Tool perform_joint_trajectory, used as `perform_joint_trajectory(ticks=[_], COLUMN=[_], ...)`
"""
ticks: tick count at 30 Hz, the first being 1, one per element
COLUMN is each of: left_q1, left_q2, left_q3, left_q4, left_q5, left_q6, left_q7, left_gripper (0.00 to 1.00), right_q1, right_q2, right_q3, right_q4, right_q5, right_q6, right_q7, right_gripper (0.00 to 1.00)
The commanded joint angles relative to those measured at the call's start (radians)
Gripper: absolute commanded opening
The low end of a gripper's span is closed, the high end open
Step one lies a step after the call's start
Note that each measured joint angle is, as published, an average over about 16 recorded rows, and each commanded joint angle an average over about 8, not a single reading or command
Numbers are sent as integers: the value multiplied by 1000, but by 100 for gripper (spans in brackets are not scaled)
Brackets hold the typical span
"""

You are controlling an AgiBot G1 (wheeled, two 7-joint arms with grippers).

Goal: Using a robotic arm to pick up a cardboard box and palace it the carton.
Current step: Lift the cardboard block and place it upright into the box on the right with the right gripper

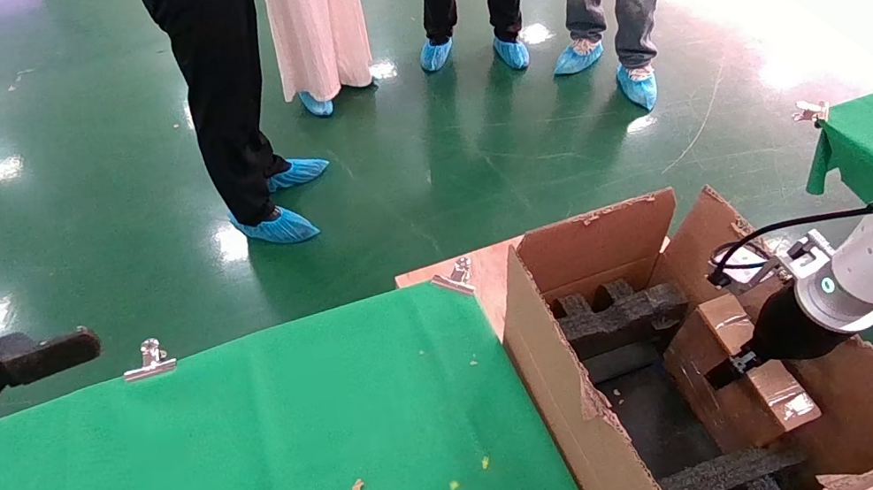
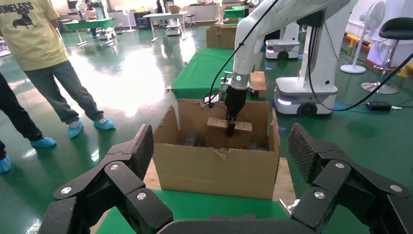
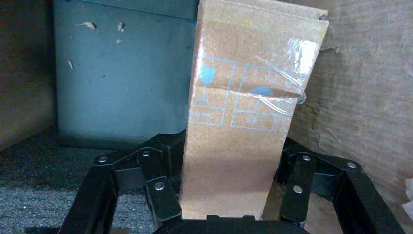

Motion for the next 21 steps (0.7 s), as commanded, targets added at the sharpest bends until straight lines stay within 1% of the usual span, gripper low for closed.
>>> perform_joint_trajectory(ticks=[1,21], left_q1=[0,0], left_q2=[0,0], left_q3=[0,0], left_q4=[0,0], left_q5=[0,0], left_q6=[0,0], left_q7=[0,0], left_gripper=[100,100], right_q1=[-1,29], right_q2=[-1,10], right_q3=[1,3], right_q4=[-2,11], right_q5=[1,-1], right_q6=[-2,4], right_q7=[-1,1], right_gripper=[100,100])
